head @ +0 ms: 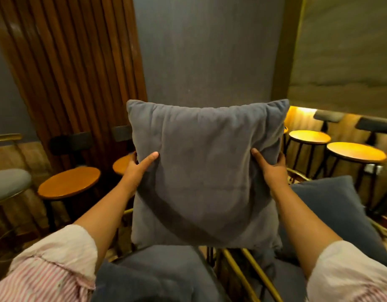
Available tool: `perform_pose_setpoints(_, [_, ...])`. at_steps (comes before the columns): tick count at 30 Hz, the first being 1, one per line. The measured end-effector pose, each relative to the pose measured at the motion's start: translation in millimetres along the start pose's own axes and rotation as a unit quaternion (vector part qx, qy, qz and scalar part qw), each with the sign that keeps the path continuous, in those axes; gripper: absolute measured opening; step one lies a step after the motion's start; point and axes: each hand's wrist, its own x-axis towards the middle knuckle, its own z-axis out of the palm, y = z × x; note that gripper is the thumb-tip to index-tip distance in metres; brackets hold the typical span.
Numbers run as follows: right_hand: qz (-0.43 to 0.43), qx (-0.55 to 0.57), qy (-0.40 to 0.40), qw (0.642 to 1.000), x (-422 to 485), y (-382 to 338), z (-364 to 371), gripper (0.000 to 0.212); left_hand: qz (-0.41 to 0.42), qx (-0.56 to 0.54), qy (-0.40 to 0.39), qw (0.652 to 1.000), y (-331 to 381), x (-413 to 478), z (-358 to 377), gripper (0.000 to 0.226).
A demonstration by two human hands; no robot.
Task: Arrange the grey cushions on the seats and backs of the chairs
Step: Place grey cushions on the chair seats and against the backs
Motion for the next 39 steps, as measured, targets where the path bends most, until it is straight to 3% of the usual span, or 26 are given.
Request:
perform_pose_setpoints(7, [0.014, -0.038, 0.061, 0.997, 36.9, -3.8, -131.7, 0.110, 0.015, 0.009, -0.126, 0.992, 10.3, -22.7, 125.4, 0.077])
perform_pose_setpoints(10, [0.018, -0.047, 0.090, 0.995, 64.6, 6.5, -191.8, 0.098, 0.028, 0.020, -0.165, 0.986, 15.0, -29.7, 196.9, 0.077])
perform_pose_setpoints(12, [0.020, -0.048, 0.101, 0.994, 78.9, 14.9, -229.4, 0.093, 0.026, 0.021, -0.171, 0.985, 14.0, -35.4, 243.6, 0.081])
perform_pose_setpoints(20, [0.038, -0.137, 0.109, 0.984, 175.4, 48.5, -355.3, 0.124, -0.033, -0.005, -0.155, 0.987, -16.9, -63.8, 415.7, 0.082])
perform_pose_setpoints(25, [0.079, -0.146, 0.081, 0.983, 242.2, 85.0, -369.1, 0.121, -0.071, 0.003, -0.116, 0.991, -51.1, -45.7, 472.0, 0.086])
perform_pose_setpoints(29, [0.112, -0.149, 0.080, 0.979, 310.5, 119.7, -360.5, 0.127, -0.100, 0.018, -0.117, 0.988, -77.6, -3.9, 516.1, 0.115])
perform_pose_setpoints(36, [0.192, -0.174, 0.047, 0.965, 423.9, 195.6, -319.4, 0.105, -0.189, 0.067, -0.067, 0.977, -154.3, 84.7, 585.6, 0.103])
perform_pose_setpoints(39, [0.222, -0.191, 0.014, 0.956, 452.7, 234.8, -298.3, 0.113, -0.231, 0.110, -0.054, 0.965, -189.5, 107.3, 604.4, 0.112])
